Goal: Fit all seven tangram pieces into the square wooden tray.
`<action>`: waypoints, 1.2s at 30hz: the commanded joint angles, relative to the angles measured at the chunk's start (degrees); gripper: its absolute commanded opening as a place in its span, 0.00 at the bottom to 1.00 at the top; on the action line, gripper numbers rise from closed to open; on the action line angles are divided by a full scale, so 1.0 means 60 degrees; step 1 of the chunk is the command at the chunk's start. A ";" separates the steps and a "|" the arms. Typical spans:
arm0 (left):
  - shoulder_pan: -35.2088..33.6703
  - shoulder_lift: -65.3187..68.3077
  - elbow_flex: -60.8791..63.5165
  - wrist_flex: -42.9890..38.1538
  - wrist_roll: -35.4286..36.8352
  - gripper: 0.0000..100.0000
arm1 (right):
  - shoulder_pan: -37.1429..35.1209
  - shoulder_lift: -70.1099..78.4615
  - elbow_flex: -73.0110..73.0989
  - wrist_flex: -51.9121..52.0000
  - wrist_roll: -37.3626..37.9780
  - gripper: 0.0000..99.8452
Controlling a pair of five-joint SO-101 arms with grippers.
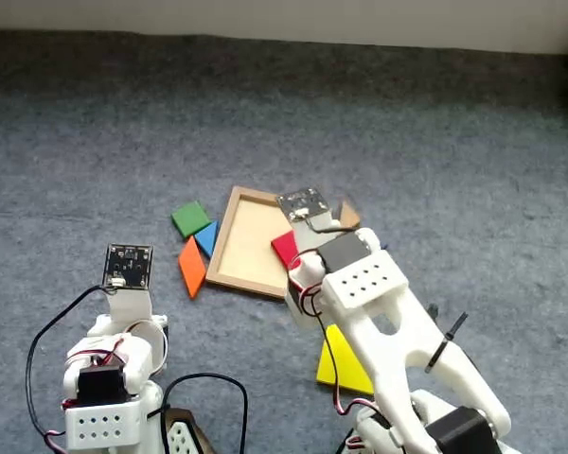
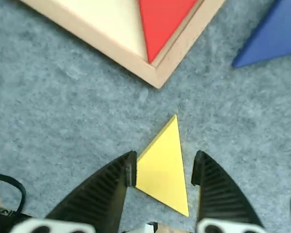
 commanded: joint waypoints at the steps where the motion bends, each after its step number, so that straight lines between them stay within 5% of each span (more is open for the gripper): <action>1: -0.0051 -0.0081 0.0198 0.0059 0.0059 0.01 | 0.0051 -0.0901 0.0227 0.0549 0.0249 0.18; 12: -0.0051 -0.0081 0.0198 0.0059 0.0059 0.01 | 0.0110 -0.2454 0.2835 -0.1136 0.0264 0.19; 20: -0.0051 -0.0081 0.0198 0.0059 0.0059 0.01 | 0.0066 -0.0828 0.2864 -0.1136 0.0249 0.43; 36: -0.0051 -0.0081 0.0198 0.0059 0.0059 0.01 | -0.1824 0.0374 0.3143 -0.2234 -0.0557 0.43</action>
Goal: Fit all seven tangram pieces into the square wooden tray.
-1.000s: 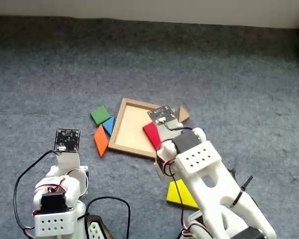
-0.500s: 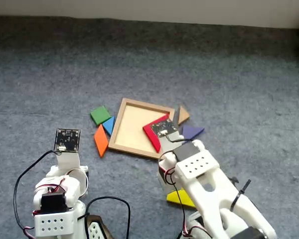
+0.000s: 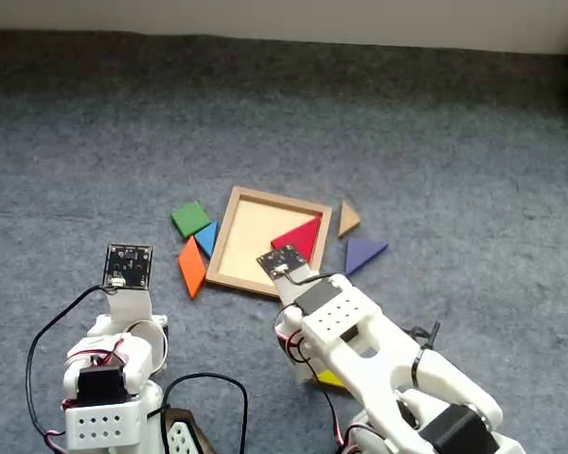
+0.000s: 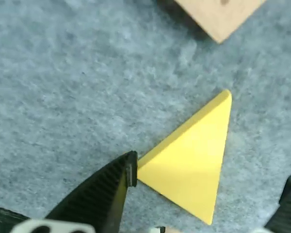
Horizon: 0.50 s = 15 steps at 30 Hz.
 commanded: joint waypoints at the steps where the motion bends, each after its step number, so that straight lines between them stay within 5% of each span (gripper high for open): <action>1: -0.0051 -0.0081 0.0198 0.0059 0.0059 0.01 | -0.0154 0.0081 0.0051 -0.0183 -0.0117 0.43; 11: -0.0051 -0.0081 0.0198 0.0059 0.0059 0.01 | 0.0769 0.0095 0.1048 -0.1077 -0.0044 0.43; 15: -0.0051 -0.0081 0.0198 0.0059 0.0059 0.01 | 0.0769 0.0095 0.1238 -0.1121 -0.0044 0.36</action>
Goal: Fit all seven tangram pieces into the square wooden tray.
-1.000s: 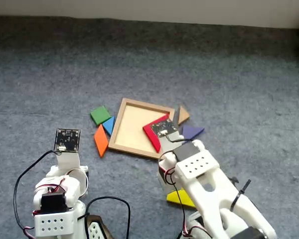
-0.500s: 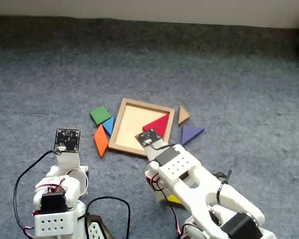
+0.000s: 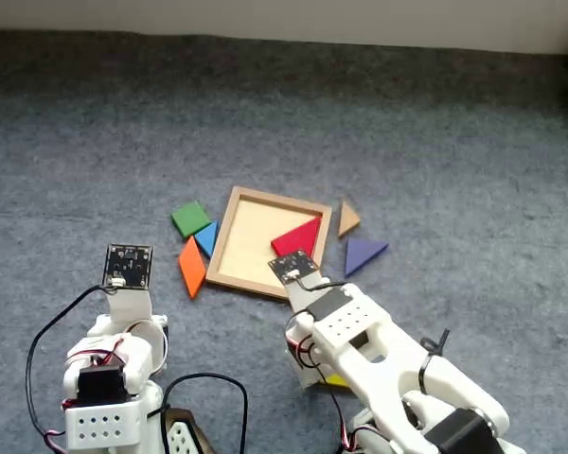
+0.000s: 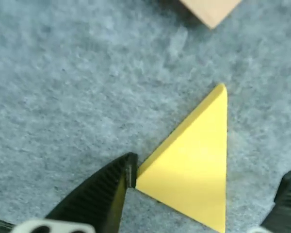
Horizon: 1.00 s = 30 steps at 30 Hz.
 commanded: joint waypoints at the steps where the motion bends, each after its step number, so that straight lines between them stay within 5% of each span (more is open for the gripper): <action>1: -0.0051 -0.0081 0.0198 0.0059 0.0059 0.01 | 0.0168 0.0168 0.0242 -0.0212 -0.0044 0.33; 10: -0.0051 -0.0081 0.0198 0.0059 0.0059 0.01 | 0.0139 0.0168 0.0256 -0.0212 0.0952 0.17; 19: -0.0051 -0.0081 0.0198 0.0059 0.0059 0.01 | 0.0198 0.0051 -0.0418 -0.0769 0.0982 0.16; 30: -0.0051 -0.0081 0.0198 0.0059 0.0059 0.01 | 0.0198 -0.0154 -0.2059 0.2425 0.2154 0.16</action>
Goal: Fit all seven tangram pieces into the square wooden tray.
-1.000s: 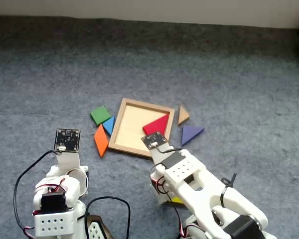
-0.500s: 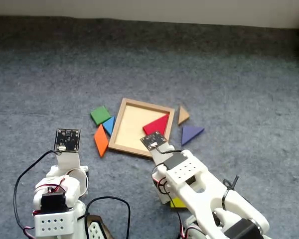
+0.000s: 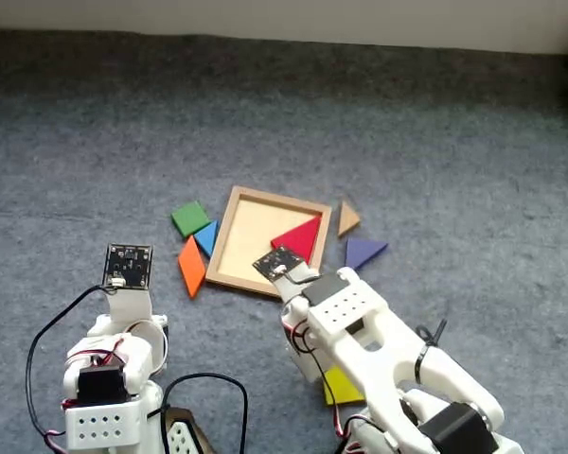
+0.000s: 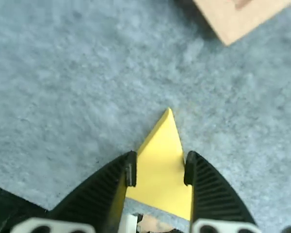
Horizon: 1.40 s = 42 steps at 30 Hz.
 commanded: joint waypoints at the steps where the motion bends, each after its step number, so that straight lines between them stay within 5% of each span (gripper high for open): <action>1: -0.0051 -0.0081 0.0198 0.0059 0.0059 0.01 | 0.0125 -0.0593 -0.0623 0.0857 0.0147 0.16; 9: -0.0051 -0.0081 0.0198 0.0059 0.0059 0.01 | 0.0125 -0.4564 -0.0403 0.2337 0.0161 0.16; 15: -0.0051 -0.0081 0.0198 0.0059 0.0059 0.01 | 0.0593 -0.6029 0.1531 0.0974 0.0190 0.07; 19: -0.0051 -0.0081 0.0198 0.0059 0.0059 0.01 | 0.0593 -0.5678 0.2513 0.0256 0.0630 0.00; 33: -0.0051 -0.0081 0.0198 0.0059 0.0059 0.01 | 0.0930 -0.0828 0.2147 -0.1634 0.0703 0.00; 42: -0.0051 -0.0081 0.0198 0.0059 0.0059 0.01 | 0.2938 0.0183 0.0930 -0.4315 0.1304 0.00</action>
